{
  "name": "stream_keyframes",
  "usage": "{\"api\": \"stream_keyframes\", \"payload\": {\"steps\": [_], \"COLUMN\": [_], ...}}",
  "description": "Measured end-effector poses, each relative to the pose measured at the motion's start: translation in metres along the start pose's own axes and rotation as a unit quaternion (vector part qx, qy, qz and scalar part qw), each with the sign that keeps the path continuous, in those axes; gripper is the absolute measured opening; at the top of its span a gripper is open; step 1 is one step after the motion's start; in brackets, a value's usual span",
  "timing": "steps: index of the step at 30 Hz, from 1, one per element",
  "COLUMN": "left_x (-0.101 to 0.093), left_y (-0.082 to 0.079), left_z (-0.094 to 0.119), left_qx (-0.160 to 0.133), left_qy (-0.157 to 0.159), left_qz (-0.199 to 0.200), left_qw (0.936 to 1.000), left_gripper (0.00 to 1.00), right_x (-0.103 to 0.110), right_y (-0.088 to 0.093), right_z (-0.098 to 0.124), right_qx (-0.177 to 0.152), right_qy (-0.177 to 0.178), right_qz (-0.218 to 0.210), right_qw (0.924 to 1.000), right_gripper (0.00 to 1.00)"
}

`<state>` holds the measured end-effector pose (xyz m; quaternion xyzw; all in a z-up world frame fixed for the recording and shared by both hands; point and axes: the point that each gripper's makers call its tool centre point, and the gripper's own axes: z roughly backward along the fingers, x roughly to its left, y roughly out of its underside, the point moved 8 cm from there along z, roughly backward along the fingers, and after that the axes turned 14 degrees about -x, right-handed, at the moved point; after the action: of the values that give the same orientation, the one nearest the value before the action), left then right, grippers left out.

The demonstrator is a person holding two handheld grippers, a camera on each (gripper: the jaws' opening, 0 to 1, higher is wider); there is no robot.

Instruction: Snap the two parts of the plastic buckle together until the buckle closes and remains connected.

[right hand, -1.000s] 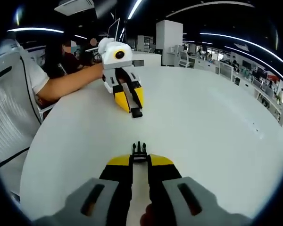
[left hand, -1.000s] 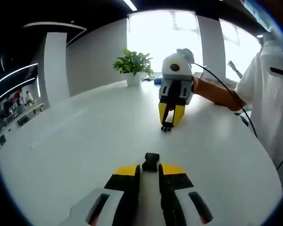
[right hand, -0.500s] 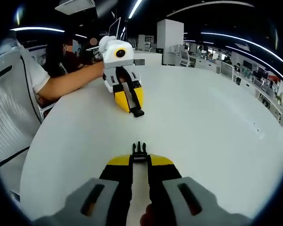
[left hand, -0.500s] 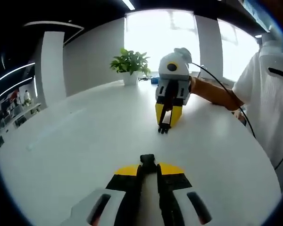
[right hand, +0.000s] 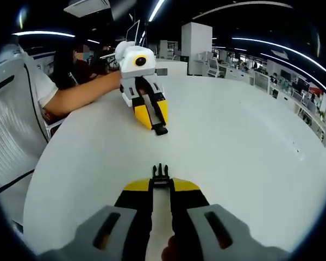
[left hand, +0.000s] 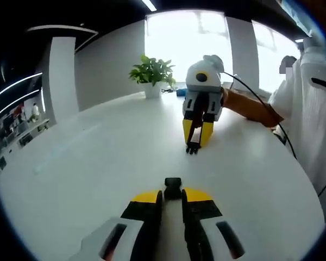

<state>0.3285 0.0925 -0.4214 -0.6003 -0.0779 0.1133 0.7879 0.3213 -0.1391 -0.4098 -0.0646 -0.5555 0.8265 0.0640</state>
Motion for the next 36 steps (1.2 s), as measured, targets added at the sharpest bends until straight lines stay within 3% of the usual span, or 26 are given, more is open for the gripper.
{"api": "stream_keyframes", "payload": {"steps": [14, 36], "left_x": [-0.001, -0.018], "left_y": [0.001, -0.002], "left_z": [0.000, -0.009], "left_qx": [-0.002, -0.005], "left_qy": [0.004, 0.052], "left_qz": [0.005, -0.014], "left_qw": [1.0000, 0.9985], "left_gripper": [0.12, 0.12], "right_x": [0.001, 0.010], "right_y": [0.000, -0.004], "right_z": [-0.001, -0.004], "right_qx": [-0.001, -0.010], "right_qy": [-0.005, -0.034], "right_qz": [0.003, 0.012], "right_qw": [1.0000, 0.9993], "right_gripper": [0.12, 0.12]}}
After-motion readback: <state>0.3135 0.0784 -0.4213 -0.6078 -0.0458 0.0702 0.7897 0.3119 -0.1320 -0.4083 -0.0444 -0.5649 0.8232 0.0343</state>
